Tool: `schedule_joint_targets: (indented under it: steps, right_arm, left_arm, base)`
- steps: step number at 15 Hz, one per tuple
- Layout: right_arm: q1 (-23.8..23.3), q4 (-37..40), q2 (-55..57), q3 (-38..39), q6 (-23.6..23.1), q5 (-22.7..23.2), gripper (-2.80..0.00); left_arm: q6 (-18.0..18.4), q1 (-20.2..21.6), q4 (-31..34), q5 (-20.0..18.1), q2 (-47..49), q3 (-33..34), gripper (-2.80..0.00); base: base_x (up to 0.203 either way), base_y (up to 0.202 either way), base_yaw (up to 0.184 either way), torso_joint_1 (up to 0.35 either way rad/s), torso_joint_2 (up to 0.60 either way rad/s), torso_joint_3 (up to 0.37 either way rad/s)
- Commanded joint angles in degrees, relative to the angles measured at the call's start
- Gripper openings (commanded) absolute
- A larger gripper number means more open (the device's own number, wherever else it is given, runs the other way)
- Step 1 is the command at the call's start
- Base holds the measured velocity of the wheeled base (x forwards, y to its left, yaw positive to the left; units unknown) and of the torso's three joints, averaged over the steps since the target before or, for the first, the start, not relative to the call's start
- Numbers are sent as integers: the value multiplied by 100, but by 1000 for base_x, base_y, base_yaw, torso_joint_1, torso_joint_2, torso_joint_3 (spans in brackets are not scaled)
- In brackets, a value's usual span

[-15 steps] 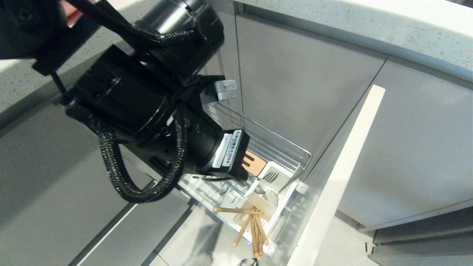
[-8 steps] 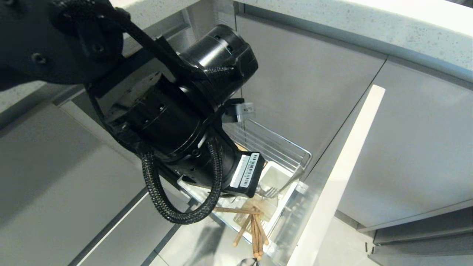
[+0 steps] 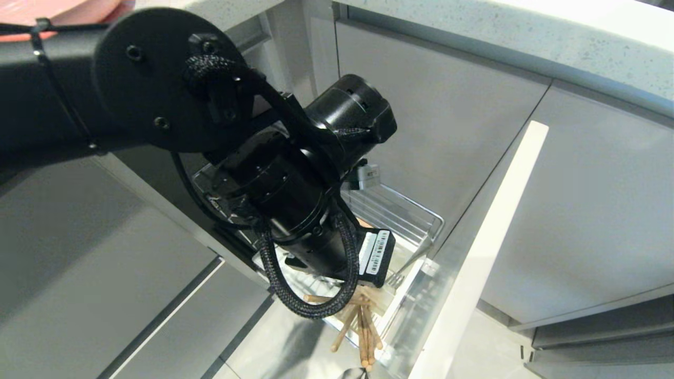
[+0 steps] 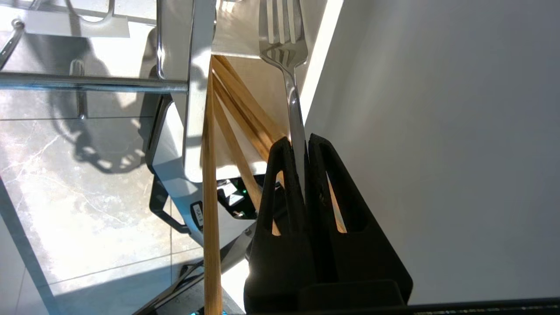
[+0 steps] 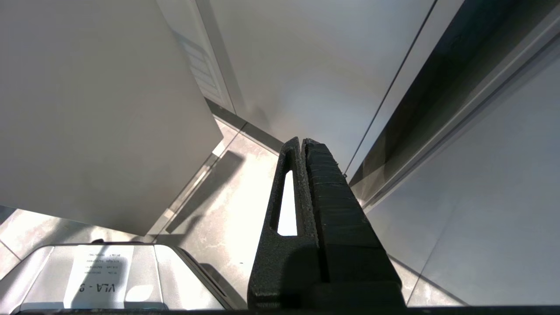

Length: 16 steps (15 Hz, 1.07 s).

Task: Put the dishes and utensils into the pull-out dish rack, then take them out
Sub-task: Pick up the fork and place it in the cupboard

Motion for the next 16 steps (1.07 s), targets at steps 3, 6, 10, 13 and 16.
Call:
schedule_joint_targets:
  steps: [3,6,10,13,16]
  right_arm:
    - [3,-1,0,4,1,1,-280]
    - [2,-1,0,7,1,1,-280]
    - [3,-1,0,9,1,1,-280]
    - [2,-1,0,9,1,1,-280]
    - [4,-1,0,7,1,1,-280]
  left_arm:
    - [-15,66,-96,4,189,-1,-280]
    - [-6,119,-158,4,250,-1,-280]
    - [11,154,-272,13,373,-10,-280]
    - [11,180,-333,12,477,-10,-280]
    - [11,189,-365,12,556,-12,-280]
  base:
    - [0,0,0,0,0,0]
    - [0,0,0,0,0,0]
    - [0,0,0,0,0,0]
    - [0,0,0,0,0,0]
    - [0,0,0,0,0,0]
